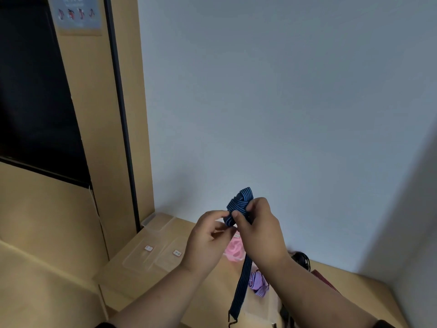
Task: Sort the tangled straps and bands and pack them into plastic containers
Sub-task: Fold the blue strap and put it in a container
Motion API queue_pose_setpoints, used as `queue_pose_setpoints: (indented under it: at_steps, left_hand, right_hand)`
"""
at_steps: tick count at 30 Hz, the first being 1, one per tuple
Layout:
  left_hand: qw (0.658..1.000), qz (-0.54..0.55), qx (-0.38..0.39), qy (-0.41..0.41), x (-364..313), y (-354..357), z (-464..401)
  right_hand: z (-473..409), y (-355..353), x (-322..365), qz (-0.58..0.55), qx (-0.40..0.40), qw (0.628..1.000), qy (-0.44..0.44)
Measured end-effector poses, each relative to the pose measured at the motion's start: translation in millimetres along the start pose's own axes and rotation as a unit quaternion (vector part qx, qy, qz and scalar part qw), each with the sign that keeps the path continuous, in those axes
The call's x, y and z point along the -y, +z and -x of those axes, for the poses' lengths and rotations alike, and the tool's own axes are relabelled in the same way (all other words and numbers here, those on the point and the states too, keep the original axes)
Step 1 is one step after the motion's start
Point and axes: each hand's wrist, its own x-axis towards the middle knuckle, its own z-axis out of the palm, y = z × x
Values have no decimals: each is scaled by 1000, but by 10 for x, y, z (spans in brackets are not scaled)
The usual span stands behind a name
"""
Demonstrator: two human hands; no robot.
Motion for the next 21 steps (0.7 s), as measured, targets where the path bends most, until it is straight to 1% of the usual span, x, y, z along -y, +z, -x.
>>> queue_pose_setpoints:
  at_steps: [2,4,6,9,10,12,15,18,21]
  left_hand:
    - [990,100,2,-95,-53,9,-9]
    - [975,154,40,-153,-101,7,-40]
    - [973,153,64,-163,-149,23,-70]
    - [975,147,14,-166,-185,54,-117]
    - [980,126,-4,-156,-179,59,-135]
    - [990,44,-33,-127,-142,59,-173]
    - [992,-56,-67,-93,-87,63,-190]
    - [989,-117,-77,-53,-67,84,-191]
    - [970,-228,-73,37,-29,68,-201]
  right_hand:
    - [3,-19,0,-29,-2,1000,7]
    - [5,-32,-13,-42,-2,999,10]
    - [-6,-41,-42,-41,2,999,18]
    - [-27,-46,-85,-15,16,999,34]
    - [-31,-46,-93,-16,20,999,42]
    - [-38,-40,-99,-22,26,998,59]
    - [-46,-21,-85,-25,22,997,72]
    - [-36,35,-81,-26,23,996,79]
    - [-15,86,-88,-42,27,996,78]
